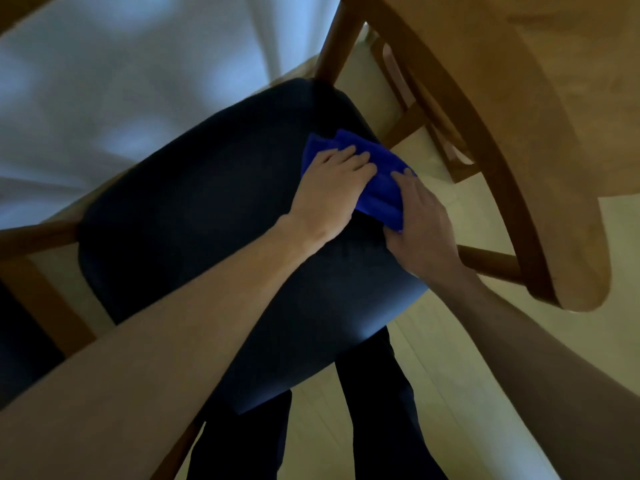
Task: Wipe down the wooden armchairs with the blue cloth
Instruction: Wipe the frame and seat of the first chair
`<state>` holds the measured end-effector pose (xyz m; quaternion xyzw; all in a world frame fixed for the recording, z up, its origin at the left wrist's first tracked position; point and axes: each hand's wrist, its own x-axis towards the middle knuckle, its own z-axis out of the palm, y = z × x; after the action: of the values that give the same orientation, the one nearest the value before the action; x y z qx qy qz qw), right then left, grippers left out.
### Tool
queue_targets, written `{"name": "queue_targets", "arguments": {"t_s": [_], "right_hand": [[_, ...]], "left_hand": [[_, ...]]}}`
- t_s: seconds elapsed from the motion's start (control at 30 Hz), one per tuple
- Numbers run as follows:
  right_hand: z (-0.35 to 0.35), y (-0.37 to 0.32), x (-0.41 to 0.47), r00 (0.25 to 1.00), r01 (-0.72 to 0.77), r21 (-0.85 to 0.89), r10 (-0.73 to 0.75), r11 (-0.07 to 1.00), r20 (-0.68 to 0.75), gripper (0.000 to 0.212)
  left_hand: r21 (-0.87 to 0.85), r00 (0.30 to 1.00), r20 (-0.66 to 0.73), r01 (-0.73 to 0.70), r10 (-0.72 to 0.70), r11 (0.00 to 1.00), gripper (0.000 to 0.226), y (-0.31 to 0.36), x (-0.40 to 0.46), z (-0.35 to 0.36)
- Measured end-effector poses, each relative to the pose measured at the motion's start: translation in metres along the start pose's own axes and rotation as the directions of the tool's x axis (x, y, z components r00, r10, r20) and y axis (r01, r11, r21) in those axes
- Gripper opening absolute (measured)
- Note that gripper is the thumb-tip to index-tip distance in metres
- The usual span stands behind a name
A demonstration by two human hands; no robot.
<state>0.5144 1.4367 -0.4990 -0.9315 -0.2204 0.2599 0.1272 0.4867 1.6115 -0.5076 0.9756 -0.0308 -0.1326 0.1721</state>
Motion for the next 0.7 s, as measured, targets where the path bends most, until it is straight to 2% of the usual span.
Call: {"name": "queue_targets", "arguments": {"t_s": [0.07,0.13,0.2,0.37,0.47,0.53,0.63,0.7], "right_hand": [[0.004,-0.002,-0.007,1.000,0.002,0.032,-0.002,0.999,-0.003,0.075],[0.008,-0.006,-0.021,0.999,0.030,0.025,-0.030,0.999,0.012,0.071],[0.016,-0.015,-0.042,0.998,0.046,0.005,-0.046,0.999,0.050,0.068],[0.041,-0.033,-0.082,0.993,0.076,0.033,-0.078,0.997,0.091,0.073],[0.035,-0.023,-0.070,0.994,0.036,0.061,-0.042,0.997,0.106,0.066],[0.021,-0.015,-0.055,0.993,0.005,0.124,-0.020,0.992,0.117,0.062],[-0.007,0.000,-0.031,0.997,-0.015,0.203,0.000,0.979,0.077,0.079],[-0.023,0.012,-0.015,0.999,-0.032,0.204,0.039,0.979,-0.031,0.084]], "left_hand": [[-0.030,0.999,-0.029,0.037,-0.038,0.999,0.051,0.003,-0.022,0.004],[-0.039,0.999,0.003,0.043,-0.042,0.998,0.050,0.005,-0.042,0.003],[-0.016,0.997,0.077,0.024,-0.023,1.000,0.049,0.003,-0.063,0.001],[0.023,0.950,0.291,-0.124,0.112,0.992,0.059,-0.008,-0.096,0.002],[0.057,0.945,0.283,-0.189,0.165,0.980,0.057,-0.010,-0.076,-0.009],[0.079,0.952,0.284,-0.145,0.117,0.986,0.062,-0.007,-0.051,-0.019],[-0.013,0.932,0.354,-0.077,0.077,0.997,0.051,0.000,-0.006,-0.034],[-0.003,0.958,0.274,-0.089,0.087,0.996,0.040,0.006,0.027,-0.038]]}}
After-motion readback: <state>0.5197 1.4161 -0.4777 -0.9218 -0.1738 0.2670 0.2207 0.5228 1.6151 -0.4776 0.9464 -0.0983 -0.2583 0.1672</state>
